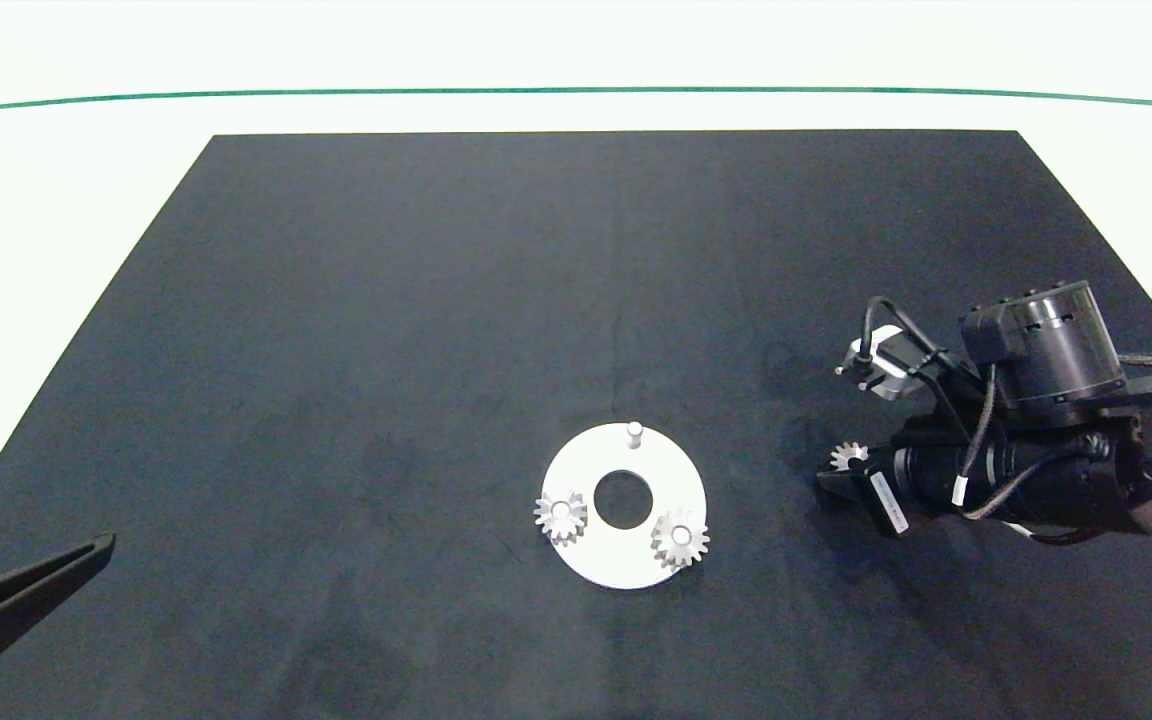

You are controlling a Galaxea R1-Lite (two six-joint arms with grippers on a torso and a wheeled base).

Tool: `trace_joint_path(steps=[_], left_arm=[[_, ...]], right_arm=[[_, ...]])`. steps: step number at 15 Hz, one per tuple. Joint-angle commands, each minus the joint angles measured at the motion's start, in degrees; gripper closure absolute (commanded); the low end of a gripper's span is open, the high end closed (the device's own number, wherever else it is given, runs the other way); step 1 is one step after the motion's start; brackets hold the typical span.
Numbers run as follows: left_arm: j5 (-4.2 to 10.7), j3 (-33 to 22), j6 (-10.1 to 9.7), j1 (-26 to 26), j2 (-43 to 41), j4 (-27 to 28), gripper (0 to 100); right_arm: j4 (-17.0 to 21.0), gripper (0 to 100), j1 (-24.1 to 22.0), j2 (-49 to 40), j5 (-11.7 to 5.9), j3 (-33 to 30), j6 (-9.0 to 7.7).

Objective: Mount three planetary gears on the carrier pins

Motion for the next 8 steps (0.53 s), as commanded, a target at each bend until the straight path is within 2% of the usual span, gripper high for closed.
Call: trace_joint_path(steps=[1,8], left_arm=[[0.14,-0.18,0.04,-0.06,-0.05,0.13,0],[0.14,-0.18,0.04,0.03,-0.05,0.13,0]], right_arm=[[-0.01,66,0.05,0.18,-0.05,0.00,-0.08],[0.08,81,-0.04,0.18,-0.22,0.09,-0.43]])
